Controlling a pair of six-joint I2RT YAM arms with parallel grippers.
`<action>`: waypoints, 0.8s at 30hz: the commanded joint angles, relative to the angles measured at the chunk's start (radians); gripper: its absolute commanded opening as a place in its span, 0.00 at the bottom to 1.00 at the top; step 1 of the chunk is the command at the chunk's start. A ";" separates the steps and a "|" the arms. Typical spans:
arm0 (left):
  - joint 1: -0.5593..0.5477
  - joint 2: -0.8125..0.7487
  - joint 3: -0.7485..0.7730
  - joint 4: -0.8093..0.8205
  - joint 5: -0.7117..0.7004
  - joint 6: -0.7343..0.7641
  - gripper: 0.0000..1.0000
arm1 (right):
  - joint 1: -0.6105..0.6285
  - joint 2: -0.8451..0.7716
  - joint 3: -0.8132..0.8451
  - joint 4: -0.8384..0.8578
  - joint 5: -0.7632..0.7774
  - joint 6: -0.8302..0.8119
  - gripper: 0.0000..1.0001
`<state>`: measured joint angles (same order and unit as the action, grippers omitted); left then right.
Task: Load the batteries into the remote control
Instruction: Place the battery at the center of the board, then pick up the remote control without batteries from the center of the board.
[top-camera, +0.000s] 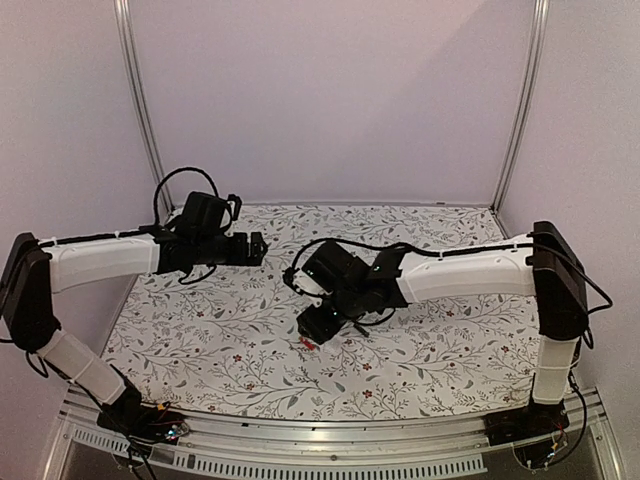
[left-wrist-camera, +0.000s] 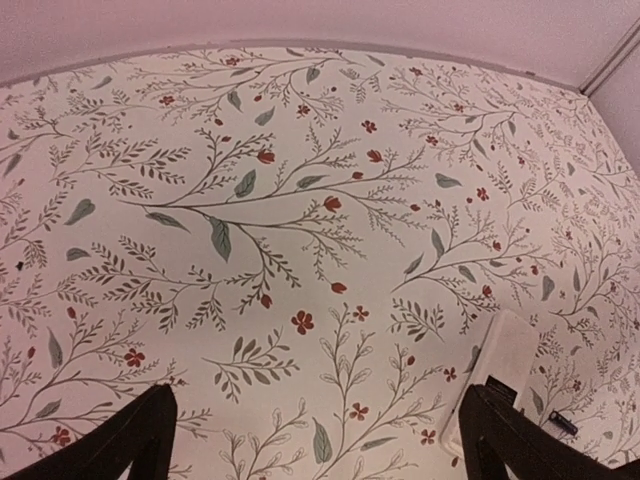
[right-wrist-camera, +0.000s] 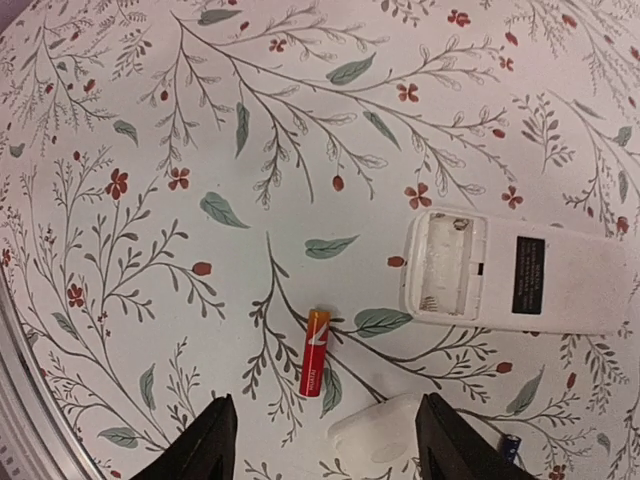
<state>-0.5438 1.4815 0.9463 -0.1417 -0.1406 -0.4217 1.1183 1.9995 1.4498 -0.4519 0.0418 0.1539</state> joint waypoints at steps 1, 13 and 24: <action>-0.074 0.046 0.054 -0.054 0.008 0.110 0.99 | -0.026 -0.186 -0.033 0.013 0.066 -0.010 0.65; -0.239 0.277 0.232 -0.160 0.108 0.280 1.00 | -0.257 -0.673 -0.393 0.156 0.062 0.089 0.99; -0.321 0.531 0.459 -0.347 0.132 0.350 0.97 | -0.432 -0.812 -0.548 0.165 -0.083 0.155 0.99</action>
<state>-0.8490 1.9709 1.3586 -0.3988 -0.0280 -0.1097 0.6930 1.1942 0.9264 -0.2981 0.0063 0.2798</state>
